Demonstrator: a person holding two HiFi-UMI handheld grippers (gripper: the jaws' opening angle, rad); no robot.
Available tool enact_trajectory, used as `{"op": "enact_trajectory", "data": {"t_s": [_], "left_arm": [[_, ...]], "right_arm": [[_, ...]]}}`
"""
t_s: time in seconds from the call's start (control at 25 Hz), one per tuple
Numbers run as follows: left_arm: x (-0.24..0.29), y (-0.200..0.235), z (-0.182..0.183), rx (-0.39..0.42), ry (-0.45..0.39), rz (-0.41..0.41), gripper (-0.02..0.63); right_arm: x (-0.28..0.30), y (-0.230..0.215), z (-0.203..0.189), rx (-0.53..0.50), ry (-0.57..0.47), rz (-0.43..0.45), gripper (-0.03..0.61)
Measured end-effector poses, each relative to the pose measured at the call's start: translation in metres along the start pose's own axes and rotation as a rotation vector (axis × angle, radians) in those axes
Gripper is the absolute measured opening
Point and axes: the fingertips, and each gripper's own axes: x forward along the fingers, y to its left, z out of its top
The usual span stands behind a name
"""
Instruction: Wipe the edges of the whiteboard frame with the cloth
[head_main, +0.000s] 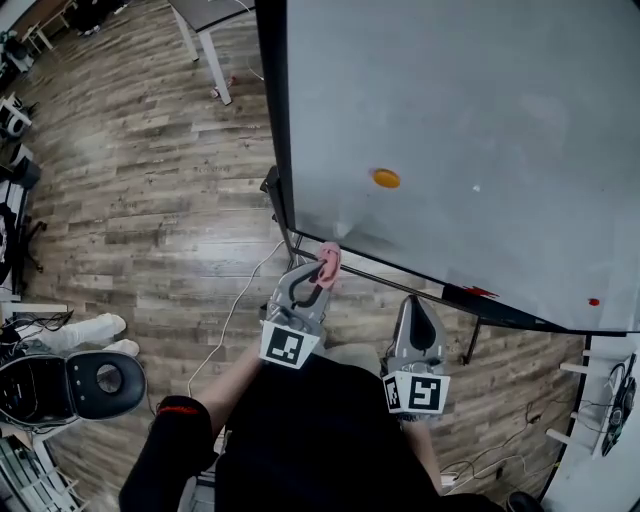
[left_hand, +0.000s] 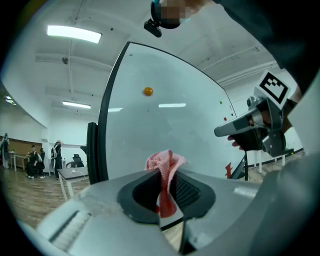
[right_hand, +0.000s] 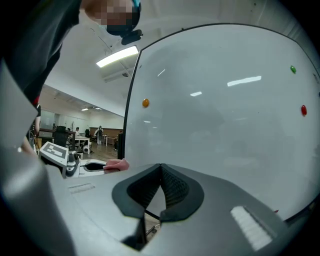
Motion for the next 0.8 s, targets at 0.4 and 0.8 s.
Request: {"op": "enact_trajectory", "data": {"t_s": [0.4, 0.8], "left_arm": [[-0.001, 0.044, -0.082, 0.008, 0.2, 0.115, 0.048], [0.003, 0.063, -0.152, 0.004, 0.372, 0.201, 0.048]], "right_arm": [[0.04, 0.019, -0.013, -0.008, 0.043, 0.105, 0.002], [0.047, 0.019, -0.026, 0.01, 0.086, 0.152, 0.002]]}}
